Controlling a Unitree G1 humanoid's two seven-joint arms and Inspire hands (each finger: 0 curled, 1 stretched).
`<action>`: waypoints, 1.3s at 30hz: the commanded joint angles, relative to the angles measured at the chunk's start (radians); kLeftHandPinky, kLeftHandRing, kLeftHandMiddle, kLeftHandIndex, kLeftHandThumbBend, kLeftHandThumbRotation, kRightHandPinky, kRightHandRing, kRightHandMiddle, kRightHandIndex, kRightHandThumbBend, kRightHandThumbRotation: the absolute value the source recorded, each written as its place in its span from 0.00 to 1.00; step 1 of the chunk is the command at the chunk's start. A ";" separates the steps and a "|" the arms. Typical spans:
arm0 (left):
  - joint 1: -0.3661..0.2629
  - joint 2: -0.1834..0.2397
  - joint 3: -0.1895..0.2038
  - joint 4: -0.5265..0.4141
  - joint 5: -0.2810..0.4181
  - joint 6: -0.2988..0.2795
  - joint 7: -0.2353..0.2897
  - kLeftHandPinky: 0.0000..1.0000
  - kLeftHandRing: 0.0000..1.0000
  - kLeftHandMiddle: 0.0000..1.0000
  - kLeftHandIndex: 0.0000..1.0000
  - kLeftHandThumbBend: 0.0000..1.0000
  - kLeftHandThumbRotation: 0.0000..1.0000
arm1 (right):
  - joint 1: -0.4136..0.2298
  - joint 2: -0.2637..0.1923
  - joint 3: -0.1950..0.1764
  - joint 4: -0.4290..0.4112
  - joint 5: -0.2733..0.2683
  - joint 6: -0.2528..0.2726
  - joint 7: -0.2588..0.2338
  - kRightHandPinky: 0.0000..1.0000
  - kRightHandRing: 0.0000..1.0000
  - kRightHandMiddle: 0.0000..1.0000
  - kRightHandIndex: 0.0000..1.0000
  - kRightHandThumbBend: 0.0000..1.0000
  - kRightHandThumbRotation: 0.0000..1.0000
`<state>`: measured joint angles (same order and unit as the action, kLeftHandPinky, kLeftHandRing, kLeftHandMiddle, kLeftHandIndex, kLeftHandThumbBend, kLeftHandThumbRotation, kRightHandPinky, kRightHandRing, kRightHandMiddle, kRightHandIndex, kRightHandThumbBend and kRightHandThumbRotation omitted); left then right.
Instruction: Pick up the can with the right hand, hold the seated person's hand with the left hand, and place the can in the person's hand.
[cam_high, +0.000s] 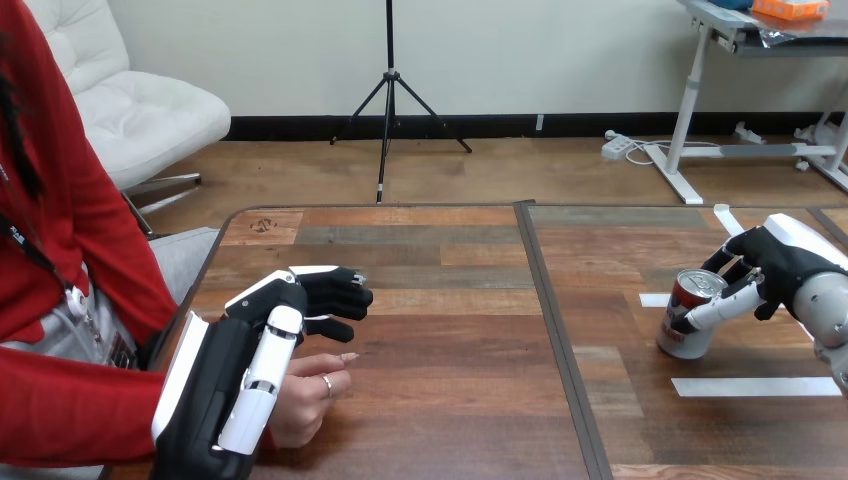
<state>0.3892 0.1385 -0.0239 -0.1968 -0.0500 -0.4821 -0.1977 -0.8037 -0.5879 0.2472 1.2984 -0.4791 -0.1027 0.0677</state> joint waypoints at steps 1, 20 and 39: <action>-0.044 -0.001 0.005 -0.033 -0.015 0.003 -0.001 0.60 0.65 0.65 0.63 0.11 0.94 | -0.048 0.026 0.017 -0.017 -0.010 -0.006 -0.008 0.50 0.58 0.62 0.61 1.00 0.14; -0.041 0.002 0.012 -0.032 -0.018 0.005 -0.001 0.63 0.66 0.65 0.63 0.13 0.85 | 0.001 0.029 -0.003 -0.015 0.028 -0.138 -0.057 0.48 0.51 0.53 0.49 0.84 0.00; -0.036 0.000 0.013 -0.036 -0.007 0.001 0.008 0.60 0.65 0.64 0.62 0.14 0.82 | 0.007 0.030 -0.006 -0.008 0.046 -0.157 -0.070 0.41 0.46 0.49 0.45 0.82 0.00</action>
<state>0.3902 0.1394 -0.0173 -0.1969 -0.0607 -0.4764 -0.1966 -0.7761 -0.5699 0.2591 1.2984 -0.4472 -0.2474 0.0244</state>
